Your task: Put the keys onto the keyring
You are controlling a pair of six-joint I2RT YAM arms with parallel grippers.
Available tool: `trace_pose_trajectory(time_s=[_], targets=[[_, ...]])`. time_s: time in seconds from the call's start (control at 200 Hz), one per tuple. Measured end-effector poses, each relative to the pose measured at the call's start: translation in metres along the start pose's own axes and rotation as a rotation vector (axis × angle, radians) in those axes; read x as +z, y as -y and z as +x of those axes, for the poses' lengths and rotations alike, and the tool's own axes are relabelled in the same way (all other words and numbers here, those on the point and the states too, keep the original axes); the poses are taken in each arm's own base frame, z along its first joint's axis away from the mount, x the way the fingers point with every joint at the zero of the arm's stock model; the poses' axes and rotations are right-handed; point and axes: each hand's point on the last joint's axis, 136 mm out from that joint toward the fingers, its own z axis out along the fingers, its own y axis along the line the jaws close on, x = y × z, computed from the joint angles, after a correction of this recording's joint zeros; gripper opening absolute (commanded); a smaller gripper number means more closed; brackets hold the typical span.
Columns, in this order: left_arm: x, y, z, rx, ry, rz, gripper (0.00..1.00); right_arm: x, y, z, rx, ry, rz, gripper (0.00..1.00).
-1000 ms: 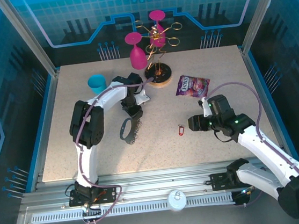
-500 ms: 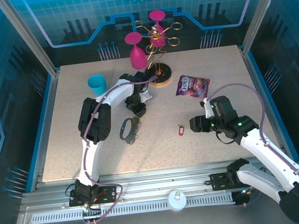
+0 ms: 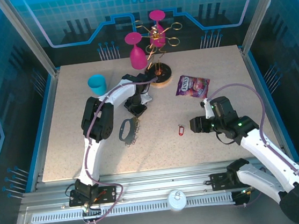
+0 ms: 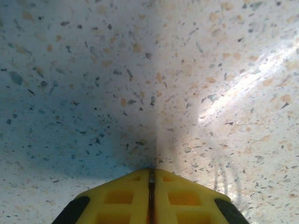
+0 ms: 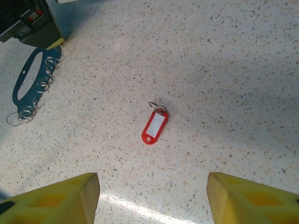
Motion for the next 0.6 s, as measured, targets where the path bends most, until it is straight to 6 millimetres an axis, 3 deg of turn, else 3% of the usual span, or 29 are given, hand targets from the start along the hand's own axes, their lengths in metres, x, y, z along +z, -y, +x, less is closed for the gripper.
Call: trace_pose_trajectory(time_s=[0.165, 0.305, 0.435, 0.6], targets=[[-0.005, 0.000, -0.001, -0.005, 0.013, -0.003, 0.00, 0.002, 0.001, 0.003, 0.004, -0.008, 0.002, 0.63], [-0.024, 0.002, -0.001, 0.003, 0.059, -0.017, 0.00, 0.002, 0.001, 0.003, 0.004, -0.008, 0.002, 0.63], [-0.062, 0.009, -0.003, 0.019, 0.150, -0.043, 0.00, 0.002, 0.001, 0.003, 0.004, -0.008, -0.001, 0.62], [-0.128, 0.019, -0.008, 0.034, 0.338, -0.061, 0.00, 0.003, 0.000, 0.002, 0.004, -0.011, -0.005, 0.62]])
